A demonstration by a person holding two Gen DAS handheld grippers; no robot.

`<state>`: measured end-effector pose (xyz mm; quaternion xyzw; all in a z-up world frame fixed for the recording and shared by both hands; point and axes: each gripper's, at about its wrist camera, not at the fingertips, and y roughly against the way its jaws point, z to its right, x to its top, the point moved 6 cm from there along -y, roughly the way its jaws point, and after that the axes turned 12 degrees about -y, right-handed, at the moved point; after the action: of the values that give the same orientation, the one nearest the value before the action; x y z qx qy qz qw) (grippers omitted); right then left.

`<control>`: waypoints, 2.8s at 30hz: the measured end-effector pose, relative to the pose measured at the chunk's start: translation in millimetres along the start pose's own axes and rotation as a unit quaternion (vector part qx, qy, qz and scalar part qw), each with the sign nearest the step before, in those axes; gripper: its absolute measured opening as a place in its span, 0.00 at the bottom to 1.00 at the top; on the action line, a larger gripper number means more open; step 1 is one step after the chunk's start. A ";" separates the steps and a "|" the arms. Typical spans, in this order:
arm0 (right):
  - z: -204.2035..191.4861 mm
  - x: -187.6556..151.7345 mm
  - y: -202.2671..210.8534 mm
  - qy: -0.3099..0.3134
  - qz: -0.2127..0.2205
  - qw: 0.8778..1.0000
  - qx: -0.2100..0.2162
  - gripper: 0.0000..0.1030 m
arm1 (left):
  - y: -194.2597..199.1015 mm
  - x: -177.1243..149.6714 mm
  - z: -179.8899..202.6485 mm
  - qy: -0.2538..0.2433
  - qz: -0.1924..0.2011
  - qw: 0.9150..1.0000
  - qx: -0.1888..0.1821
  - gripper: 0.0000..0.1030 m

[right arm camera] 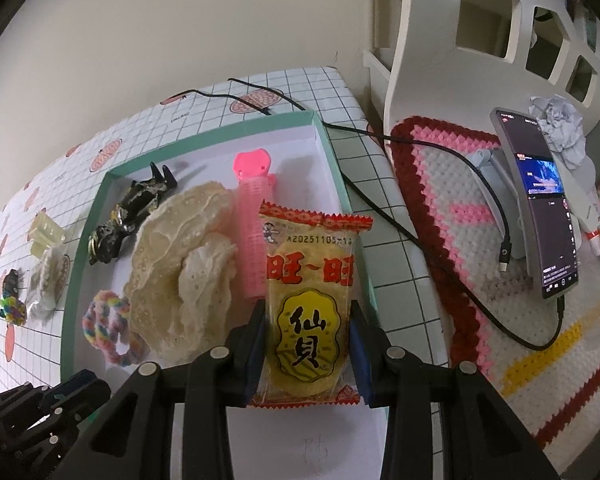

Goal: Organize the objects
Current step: 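Lower and open both tools to release the figure and snack bag in the tray, then withdraw both tools toward the colourful blocks and cotton-swab bag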

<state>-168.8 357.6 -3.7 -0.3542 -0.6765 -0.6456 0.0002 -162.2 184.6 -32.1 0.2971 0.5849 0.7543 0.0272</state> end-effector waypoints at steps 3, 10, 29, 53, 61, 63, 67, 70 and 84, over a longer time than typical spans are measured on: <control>0.6 -0.4 -1.3 -0.001 0.000 1.000 0.001 0.38 | -1.3 0.8 1.4 0.000 0.000 1.000 -0.001 0.15; 0.5 0.4 0.4 0.001 0.001 1.000 -0.001 0.40 | 0.0 1.1 4.1 -0.006 -0.001 1.000 -0.002 0.20; -0.4 14.5 22.7 -0.021 0.050 0.998 0.022 0.48 | 30.6 16.0 -6.6 0.014 0.055 0.998 -0.005 0.33; -20.4 11.3 29.7 0.018 0.068 0.996 0.046 0.75 | 39.5 17.4 -49.1 0.058 0.086 0.994 0.042 0.82; -28.4 7.8 28.9 0.039 0.069 0.996 0.044 0.84 | 42.2 17.7 -55.3 0.062 0.098 0.992 0.053 0.92; -29.8 7.5 28.9 0.042 0.071 0.996 0.045 0.88 | 42.9 17.9 -56.9 0.064 0.100 0.991 0.058 0.92; -31.3 7.3 28.6 0.043 0.071 0.996 0.046 0.95 | 44.6 17.7 -60.1 0.068 0.106 0.990 0.064 0.98; -31.5 7.1 28.7 0.043 0.071 0.995 0.046 0.97 | 45.7 18.1 -61.5 0.070 0.111 0.989 0.067 1.00; -33.2 6.4 25.5 0.045 0.071 0.995 0.046 1.00 | 46.8 18.7 -64.8 0.073 0.119 0.987 0.076 1.00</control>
<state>-176.5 329.4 27.1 -0.3714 -0.6784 -0.6271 0.0927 -194.3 121.0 8.7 0.3097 0.6017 0.7250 -0.1282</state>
